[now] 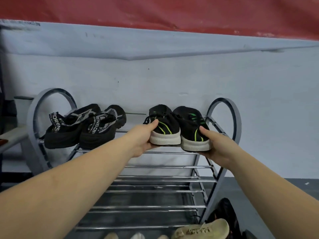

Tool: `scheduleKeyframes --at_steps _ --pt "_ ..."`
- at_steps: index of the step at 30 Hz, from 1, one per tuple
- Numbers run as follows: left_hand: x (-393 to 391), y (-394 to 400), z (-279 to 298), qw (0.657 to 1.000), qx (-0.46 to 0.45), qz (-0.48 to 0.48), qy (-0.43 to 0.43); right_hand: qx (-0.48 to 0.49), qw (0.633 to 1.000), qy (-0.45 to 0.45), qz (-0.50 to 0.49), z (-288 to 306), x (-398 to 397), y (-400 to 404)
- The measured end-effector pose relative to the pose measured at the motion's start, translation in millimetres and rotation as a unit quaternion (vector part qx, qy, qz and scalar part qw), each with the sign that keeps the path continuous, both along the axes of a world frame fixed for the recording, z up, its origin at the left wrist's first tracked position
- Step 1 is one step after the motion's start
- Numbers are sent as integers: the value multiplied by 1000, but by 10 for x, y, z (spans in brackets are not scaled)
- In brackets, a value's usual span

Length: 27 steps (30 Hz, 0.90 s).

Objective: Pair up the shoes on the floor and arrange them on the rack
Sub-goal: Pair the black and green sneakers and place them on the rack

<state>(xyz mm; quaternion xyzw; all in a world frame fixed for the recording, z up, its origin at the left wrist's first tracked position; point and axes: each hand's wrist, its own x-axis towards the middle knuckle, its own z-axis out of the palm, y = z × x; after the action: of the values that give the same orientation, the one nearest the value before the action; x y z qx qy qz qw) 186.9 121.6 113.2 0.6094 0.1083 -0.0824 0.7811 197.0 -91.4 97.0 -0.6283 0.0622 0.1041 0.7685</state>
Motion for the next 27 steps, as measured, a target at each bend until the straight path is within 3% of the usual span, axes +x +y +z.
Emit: scheduleKeyframes --at_steps 4,7,10,14,16,19,23,27 --pt "40 33 -137 997 71 -21 21 -31 999 -9 -8 -102 63 -5" --pt "43 74 -205 984 177 -33 13 -59 998 -25 -27 -141 36 -11" --pt "10 85 -182 965 261 -37 -3 -185 980 -52 -52 -124 -42 -1" --pt "-152 126 -89 926 373 -43 -29 -367 924 -94 -43 -78 -278 -9" --pt "-296 175 -52 874 480 -41 -61 -432 892 -125 -36 -37 -472 14" --pt "-600 197 -16 762 633 -31 -129 -527 833 -165 -9 -15 -854 61" --pt "-1068 132 -6 674 708 -72 -200 -598 777 -191 34 -59 -1330 102" --pt "-1458 38 -164 608 751 -122 -227 -619 757 -204 50 -214 -1749 88"
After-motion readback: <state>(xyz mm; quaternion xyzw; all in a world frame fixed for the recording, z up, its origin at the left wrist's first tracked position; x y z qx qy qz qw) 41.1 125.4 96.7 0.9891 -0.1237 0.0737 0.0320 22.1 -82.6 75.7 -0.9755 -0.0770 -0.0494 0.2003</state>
